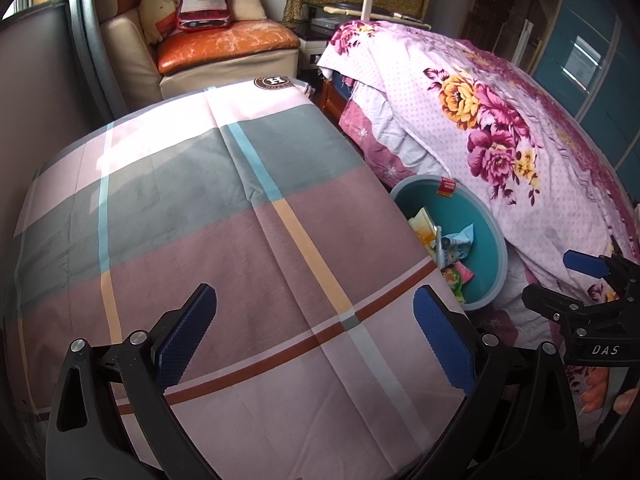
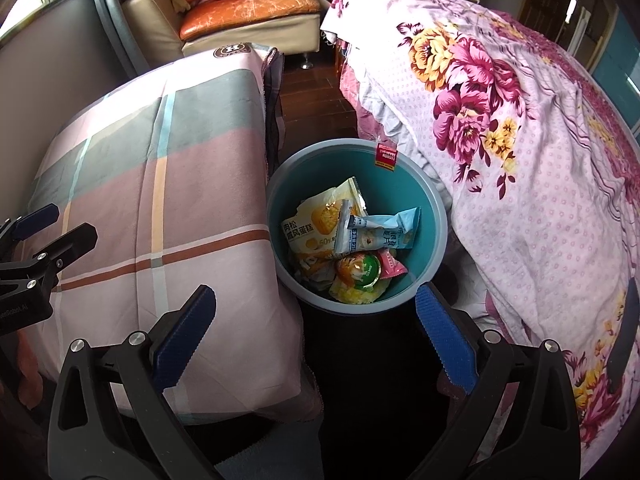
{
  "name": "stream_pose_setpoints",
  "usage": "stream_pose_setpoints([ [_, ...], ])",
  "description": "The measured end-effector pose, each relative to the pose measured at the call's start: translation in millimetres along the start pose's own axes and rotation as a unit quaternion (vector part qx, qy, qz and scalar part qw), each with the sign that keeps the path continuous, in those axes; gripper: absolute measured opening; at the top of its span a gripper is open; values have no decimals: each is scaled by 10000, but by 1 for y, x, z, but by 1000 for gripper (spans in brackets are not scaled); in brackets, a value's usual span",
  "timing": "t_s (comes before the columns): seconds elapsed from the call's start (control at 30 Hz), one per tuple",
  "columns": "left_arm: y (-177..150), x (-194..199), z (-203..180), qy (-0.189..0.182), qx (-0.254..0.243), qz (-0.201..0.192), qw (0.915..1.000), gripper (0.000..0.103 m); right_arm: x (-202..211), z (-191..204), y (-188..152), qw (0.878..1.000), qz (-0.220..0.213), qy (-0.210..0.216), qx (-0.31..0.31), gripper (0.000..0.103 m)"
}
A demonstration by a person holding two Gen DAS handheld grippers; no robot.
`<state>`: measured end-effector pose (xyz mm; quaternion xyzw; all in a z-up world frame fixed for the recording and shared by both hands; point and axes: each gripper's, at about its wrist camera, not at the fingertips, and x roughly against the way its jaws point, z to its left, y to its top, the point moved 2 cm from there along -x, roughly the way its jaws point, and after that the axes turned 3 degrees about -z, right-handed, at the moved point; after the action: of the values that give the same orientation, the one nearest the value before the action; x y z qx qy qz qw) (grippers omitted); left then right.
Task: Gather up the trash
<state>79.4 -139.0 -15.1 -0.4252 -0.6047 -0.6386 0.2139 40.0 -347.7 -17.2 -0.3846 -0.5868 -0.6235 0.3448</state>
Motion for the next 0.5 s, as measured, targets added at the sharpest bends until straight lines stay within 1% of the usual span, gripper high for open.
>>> stream_pose_setpoints([
  [0.17, 0, 1, 1, 187, -66, -158, 9997, 99, -2, 2, 1, 10000, -10, 3, -12, 96],
  [0.23, -1, 0, 2, 246, -41, -156, 9996, 99, -3, 1, 1, 10000, 5, -4, -14, 96],
  [0.5, 0, -7, 8, 287, 35, -80, 9996, 99, -12, -1, 1, 10000, 85, 18, -41, 96],
])
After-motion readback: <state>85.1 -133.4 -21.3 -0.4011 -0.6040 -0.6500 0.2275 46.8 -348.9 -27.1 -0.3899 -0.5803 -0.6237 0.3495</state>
